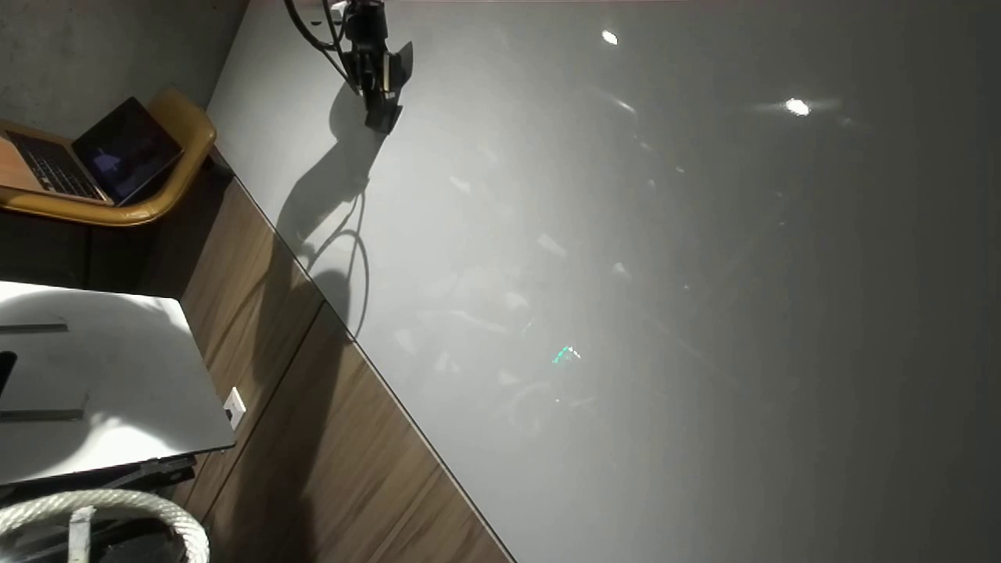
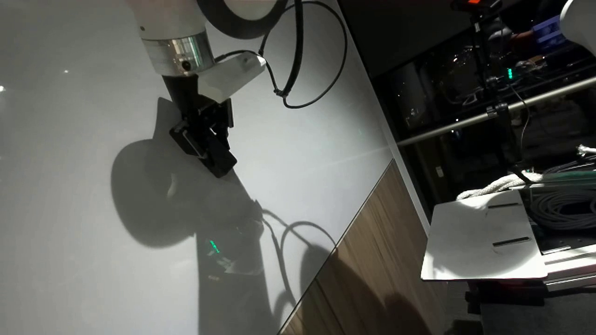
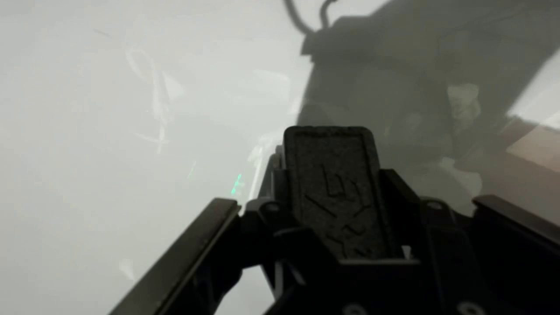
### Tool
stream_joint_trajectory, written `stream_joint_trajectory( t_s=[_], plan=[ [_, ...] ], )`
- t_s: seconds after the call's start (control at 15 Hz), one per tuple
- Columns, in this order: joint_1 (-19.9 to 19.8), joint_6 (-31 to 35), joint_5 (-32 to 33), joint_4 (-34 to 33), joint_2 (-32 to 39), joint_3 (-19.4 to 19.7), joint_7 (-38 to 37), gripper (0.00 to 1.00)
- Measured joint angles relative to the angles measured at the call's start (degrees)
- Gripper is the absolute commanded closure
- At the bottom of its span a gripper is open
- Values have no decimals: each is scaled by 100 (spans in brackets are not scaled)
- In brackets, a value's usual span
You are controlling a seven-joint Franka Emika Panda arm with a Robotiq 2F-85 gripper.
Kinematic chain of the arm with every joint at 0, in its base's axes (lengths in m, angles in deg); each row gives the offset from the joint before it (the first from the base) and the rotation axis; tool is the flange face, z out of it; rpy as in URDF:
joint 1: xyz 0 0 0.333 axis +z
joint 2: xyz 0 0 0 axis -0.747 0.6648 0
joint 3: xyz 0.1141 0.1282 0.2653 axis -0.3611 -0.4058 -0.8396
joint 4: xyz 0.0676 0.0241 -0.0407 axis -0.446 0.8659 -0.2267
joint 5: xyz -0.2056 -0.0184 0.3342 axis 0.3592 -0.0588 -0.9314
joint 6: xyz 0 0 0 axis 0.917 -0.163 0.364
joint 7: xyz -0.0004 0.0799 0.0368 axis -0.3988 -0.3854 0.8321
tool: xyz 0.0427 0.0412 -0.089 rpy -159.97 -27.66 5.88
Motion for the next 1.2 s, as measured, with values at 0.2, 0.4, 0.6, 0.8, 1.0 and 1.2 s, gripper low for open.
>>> stream_joint_trajectory(
  t_s=[0.2,0.4,0.6,0.8,1.0,1.2],
  plan=[
    [162,-284,15,-570,21,-76,8,71],
    [257,-415,17,-975,37,-111,53,71],
    [240,-368,5,-926,12,-110,52,71],
    [99,-57,-120,-515,-100,-96,26,71],
    [-141,453,-316,96,-247,-78,-18,71],
    [-347,959,-509,615,-338,-45,-65,71]
  ],
)
